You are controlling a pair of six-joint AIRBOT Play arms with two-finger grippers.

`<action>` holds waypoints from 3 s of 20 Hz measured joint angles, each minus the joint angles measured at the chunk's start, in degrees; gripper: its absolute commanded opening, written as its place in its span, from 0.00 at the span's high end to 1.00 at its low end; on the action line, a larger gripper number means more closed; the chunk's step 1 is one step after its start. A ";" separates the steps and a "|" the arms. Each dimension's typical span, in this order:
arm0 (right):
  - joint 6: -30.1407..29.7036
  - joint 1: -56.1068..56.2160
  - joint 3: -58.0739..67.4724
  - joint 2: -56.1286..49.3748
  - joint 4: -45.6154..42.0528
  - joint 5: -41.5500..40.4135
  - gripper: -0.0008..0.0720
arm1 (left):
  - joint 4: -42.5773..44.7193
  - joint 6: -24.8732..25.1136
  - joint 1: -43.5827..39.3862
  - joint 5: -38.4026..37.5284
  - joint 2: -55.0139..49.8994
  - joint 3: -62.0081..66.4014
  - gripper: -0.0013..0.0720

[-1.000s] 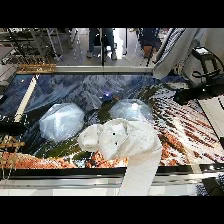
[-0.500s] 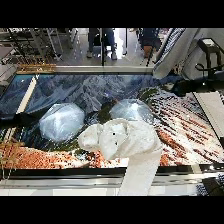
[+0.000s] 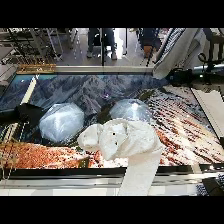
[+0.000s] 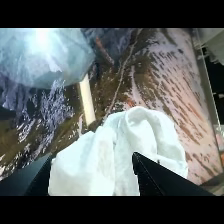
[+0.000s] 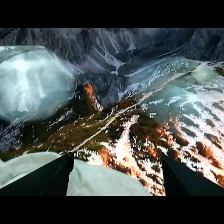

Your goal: Fold the clothes and pants, and hang the long-sleeved shirts on hangers.

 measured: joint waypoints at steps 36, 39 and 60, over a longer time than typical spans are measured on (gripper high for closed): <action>14.43 23.54 7.87 -0.81 -1.90 -23.39 0.93 | 21.51 -27.30 -28.76 8.26 -9.40 47.84 0.97; 14.62 24.48 4.72 -2.64 -1.18 -15.93 0.93 | 22.32 -27.61 -29.44 6.93 -3.65 33.46 0.96; 9.14 34.58 -1.79 -18.08 -4.04 -5.86 0.93 | 63.21 -22.18 13.53 -1.99 13.11 -4.92 0.28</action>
